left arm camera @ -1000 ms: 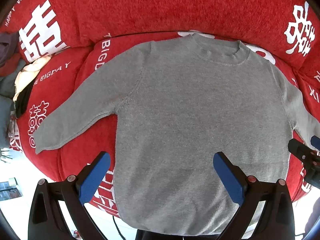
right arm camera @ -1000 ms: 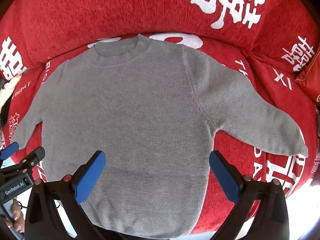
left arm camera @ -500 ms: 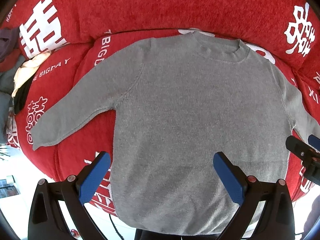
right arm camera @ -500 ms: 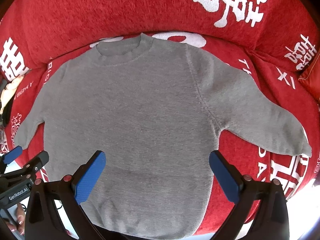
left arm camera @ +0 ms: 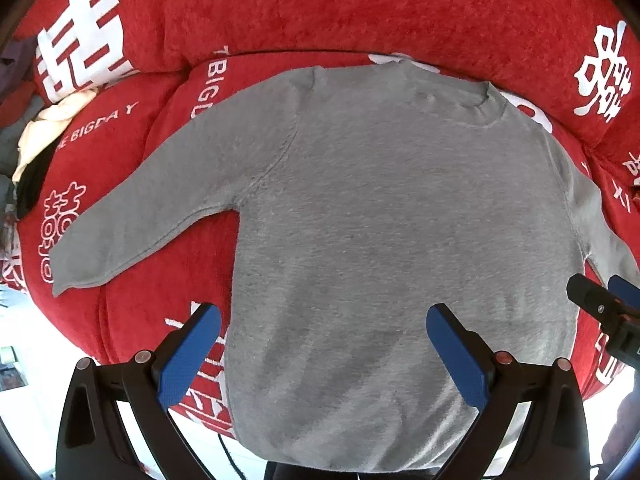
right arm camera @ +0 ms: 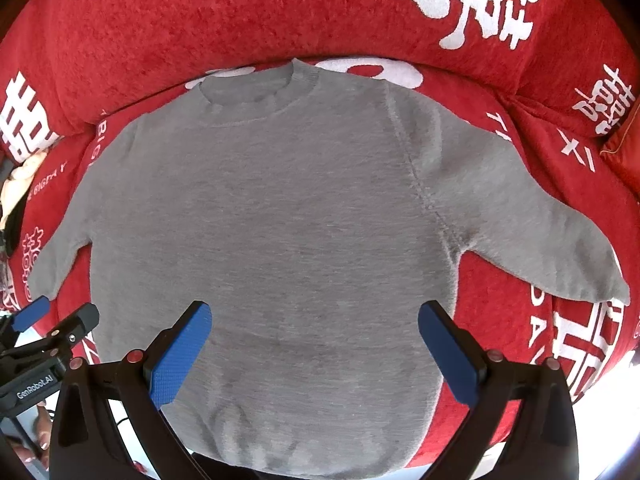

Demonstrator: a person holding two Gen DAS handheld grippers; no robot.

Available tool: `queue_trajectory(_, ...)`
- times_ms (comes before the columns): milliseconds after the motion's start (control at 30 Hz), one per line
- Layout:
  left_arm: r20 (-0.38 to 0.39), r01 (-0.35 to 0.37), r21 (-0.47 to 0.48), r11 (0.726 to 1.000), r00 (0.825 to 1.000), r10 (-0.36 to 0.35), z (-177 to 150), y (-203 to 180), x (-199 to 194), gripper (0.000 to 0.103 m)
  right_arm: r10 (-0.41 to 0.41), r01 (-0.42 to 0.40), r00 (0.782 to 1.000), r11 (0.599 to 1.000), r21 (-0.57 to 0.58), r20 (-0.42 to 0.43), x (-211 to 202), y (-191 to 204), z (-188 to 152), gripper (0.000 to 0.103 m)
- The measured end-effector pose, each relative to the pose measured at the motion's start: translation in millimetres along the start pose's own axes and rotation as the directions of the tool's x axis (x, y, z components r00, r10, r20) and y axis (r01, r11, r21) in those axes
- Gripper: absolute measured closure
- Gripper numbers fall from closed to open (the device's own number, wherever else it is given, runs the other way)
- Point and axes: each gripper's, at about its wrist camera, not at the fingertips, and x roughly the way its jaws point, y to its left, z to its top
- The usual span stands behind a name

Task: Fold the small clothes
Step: 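Grasp the sweater's side edge and sleeve with the left gripper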

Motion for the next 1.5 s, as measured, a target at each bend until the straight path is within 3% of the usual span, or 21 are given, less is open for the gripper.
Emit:
queue_trajectory(133, 0.001, 0.033, -0.010, 0.999, 0.999, -0.033, -2, 16, 6, 0.000, 0.022, -0.022, 1.000, 1.000, 0.012, 0.000, 4, 13, -3, 0.000)
queue_trajectory(267, 0.021, 0.129, -0.076, 0.989, 0.992, -0.128, -4, 51, 10, 0.000, 0.081, -0.081, 0.997, 0.997, 0.011, 0.006, 7, 33, -5, 0.000)
queue_trajectory(367, 0.065, 0.234, -0.178, 0.956, 0.972, -0.225, -10, 101, 15, 0.000, 0.158, -0.157, 0.987, 0.987, -0.019, 0.020, 8, 57, -9, 0.000)
queue_trajectory(467, 0.106, 0.273, -0.279, 0.921, 0.962, -0.253, -17, 152, 25, 0.000, 0.214, -0.212, 0.977, 0.974, -0.081, 0.008, 12, 89, -13, 0.000)
queue_trajectory(567, 0.148, 0.286, -0.401, 0.870, 0.958, -0.246, -30, 214, 43, 0.000, 0.252, -0.253, 0.967, 0.960, -0.123, -0.022, 19, 119, -19, 0.000)
queue_trajectory(633, 0.168, 0.298, -0.490, 0.819, 0.954, -0.246, -42, 254, 58, 0.000, 0.259, -0.263, 0.965, 0.955, -0.139, -0.044, 25, 136, -22, 0.000)
queue_trajectory(733, 0.208, 0.356, -0.621, 0.699, 0.934, -0.290, -60, 306, 86, 0.000, 0.269, -0.276, 0.961, 0.948, -0.158, -0.064, 33, 157, -28, 0.000)
queue_trajectory(767, 0.230, 0.388, -0.657, 0.647, 0.920, -0.317, -65, 320, 98, 0.000, 0.270, -0.278, 0.960, 0.946, -0.165, -0.071, 35, 164, -30, 0.000)
queue_trajectory(833, 0.260, 0.429, -0.681, 0.593, 0.899, -0.351, -66, 333, 111, 0.000, 0.268, -0.278, 0.960, 0.944, -0.177, -0.080, 39, 174, -33, 0.000)
queue_trajectory(1033, 0.368, 0.529, -0.668, 0.523, 0.846, -0.387, -47, 340, 120, 0.000, 0.257, -0.272, 0.961, 0.942, -0.196, -0.097, 45, 192, -40, 0.000)
queue_trajectory(1067, 0.372, 0.529, -0.668, 0.524, 0.846, -0.381, -44, 341, 119, 0.008, 0.256, -0.271, 0.962, 0.942, -0.196, -0.095, 45, 196, -41, 0.000)
queue_trajectory(1100, 0.375, 0.527, -0.667, 0.526, 0.848, -0.374, -41, 342, 119, 0.026, 0.257, -0.271, 0.962, 0.943, -0.195, -0.092, 44, 197, -42, 0.000)
queue_trajectory(1133, 0.376, 0.529, -0.669, 0.522, 0.847, -0.375, -39, 344, 120, 0.034, 0.258, -0.271, 0.962, 0.943, -0.194, -0.090, 42, 197, -42, 0.000)
queue_trajectory(1167, 0.370, 0.513, -0.686, 0.517, 0.857, -0.359, -38, 347, 122, 0.048, 0.258, -0.271, 0.962, 0.943, -0.192, -0.087, 41, 198, -43, 0.000)
queue_trajectory(1200, 0.374, 0.509, -0.691, 0.513, 0.859, -0.349, -38, 349, 124, 0.069, 0.260, -0.271, 0.962, 0.944, -0.190, -0.083, 39, 197, -44, 0.000)
queue_trajectory(1267, 0.417, 0.562, -0.666, 0.490, 0.826, -0.380, -39, 354, 127, 0.097, 0.264, -0.274, 0.962, 0.944, -0.185, -0.075, 35, 195, -45, 0.000)
queue_trajectory(1300, 0.430, 0.570, -0.661, 0.488, 0.820, -0.377, -41, 356, 126, 0.097, 0.268, -0.276, 0.961, 0.944, -0.183, -0.070, 33, 193, -46, 0.000)
queue_trajectory(1333, 0.434, 0.565, -0.652, 0.506, 0.825, -0.362, -41, 355, 121, 0.097, 0.271, -0.278, 0.961, 0.944, -0.179, -0.063, 30, 190, -47, 0.000)
queue_trajectory(1400, 0.442, 0.542, -0.598, 0.590, 0.837, -0.322, -34, 345, 101, 0.097, 0.275, -0.281, 0.960, 0.945, -0.169, -0.059, 28, 185, -48, 0.000)
queue_trajectory(1500, 0.467, 0.522, -0.466, 0.715, 0.831, -0.302, -14, 314, 62, 0.097, 0.283, -0.288, 0.958, 0.947, -0.141, -0.052, 26, 171, -47, 0.000)
